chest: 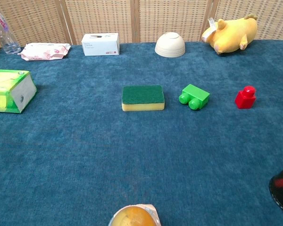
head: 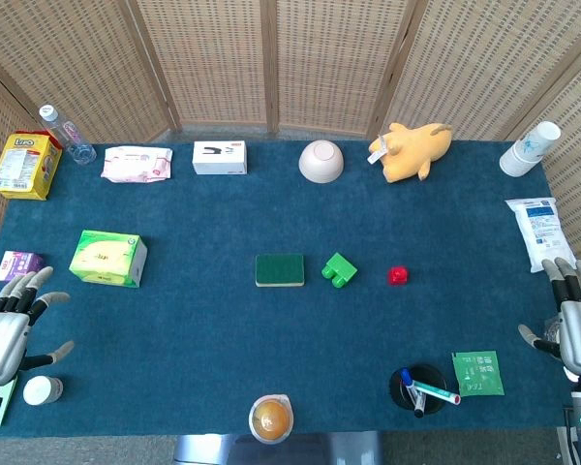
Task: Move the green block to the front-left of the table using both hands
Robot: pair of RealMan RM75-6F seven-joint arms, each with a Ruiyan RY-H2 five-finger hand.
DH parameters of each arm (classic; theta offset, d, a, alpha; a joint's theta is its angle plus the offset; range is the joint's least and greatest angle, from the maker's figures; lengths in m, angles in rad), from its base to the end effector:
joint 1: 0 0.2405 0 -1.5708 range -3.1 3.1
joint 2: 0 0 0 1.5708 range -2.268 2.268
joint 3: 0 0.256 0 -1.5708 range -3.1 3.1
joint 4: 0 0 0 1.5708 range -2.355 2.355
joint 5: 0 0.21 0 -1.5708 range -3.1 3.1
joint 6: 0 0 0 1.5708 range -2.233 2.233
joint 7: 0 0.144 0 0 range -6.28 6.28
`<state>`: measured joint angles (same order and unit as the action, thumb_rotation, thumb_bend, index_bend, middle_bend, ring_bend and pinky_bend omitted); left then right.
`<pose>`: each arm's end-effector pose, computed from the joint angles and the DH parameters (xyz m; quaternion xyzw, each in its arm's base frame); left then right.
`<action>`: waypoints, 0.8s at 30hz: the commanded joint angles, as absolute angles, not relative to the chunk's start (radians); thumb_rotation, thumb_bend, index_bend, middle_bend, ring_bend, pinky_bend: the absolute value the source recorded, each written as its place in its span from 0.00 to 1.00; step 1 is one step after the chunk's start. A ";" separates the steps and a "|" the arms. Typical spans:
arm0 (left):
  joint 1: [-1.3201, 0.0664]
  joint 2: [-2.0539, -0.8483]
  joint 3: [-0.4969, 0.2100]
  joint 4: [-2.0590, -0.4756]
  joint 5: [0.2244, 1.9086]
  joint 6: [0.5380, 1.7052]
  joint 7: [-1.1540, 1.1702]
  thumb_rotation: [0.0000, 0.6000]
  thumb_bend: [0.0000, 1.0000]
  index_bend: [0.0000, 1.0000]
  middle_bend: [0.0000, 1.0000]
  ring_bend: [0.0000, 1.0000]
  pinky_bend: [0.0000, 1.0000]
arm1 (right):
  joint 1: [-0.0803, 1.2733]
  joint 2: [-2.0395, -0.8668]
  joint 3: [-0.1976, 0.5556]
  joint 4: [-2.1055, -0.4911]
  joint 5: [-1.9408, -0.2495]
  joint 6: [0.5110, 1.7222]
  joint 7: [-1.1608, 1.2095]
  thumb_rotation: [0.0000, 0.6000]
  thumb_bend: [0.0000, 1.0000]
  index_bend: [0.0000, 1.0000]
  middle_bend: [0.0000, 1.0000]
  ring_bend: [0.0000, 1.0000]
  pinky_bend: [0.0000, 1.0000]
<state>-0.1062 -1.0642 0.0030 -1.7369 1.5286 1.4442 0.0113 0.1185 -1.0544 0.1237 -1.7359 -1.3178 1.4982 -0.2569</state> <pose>-0.2892 0.1737 0.1513 -0.6153 -0.4185 -0.3880 0.5437 -0.3011 -0.2026 0.1887 0.5676 -0.3416 0.3307 0.6721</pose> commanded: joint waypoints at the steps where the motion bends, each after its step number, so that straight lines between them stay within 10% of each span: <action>1: -0.107 -1.065 0.003 -1.737 1.528 1.441 0.011 0.93 0.23 0.30 0.07 0.00 0.00 | 0.119 -1.056 0.126 -1.735 -1.316 1.496 -0.258 0.93 0.19 0.11 0.12 0.00 0.06; 24: -0.120 -1.058 -0.004 -1.753 1.545 1.437 0.004 0.93 0.23 0.30 0.06 0.00 0.00 | 0.151 -1.000 0.131 -1.797 -1.401 1.427 -0.097 0.91 0.19 0.02 0.12 0.00 0.06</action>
<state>-0.1187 -1.0600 -0.0040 -1.7508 1.5423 1.4368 0.0064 0.1353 -1.0142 0.1298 -1.7800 -1.3824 1.4484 -0.1204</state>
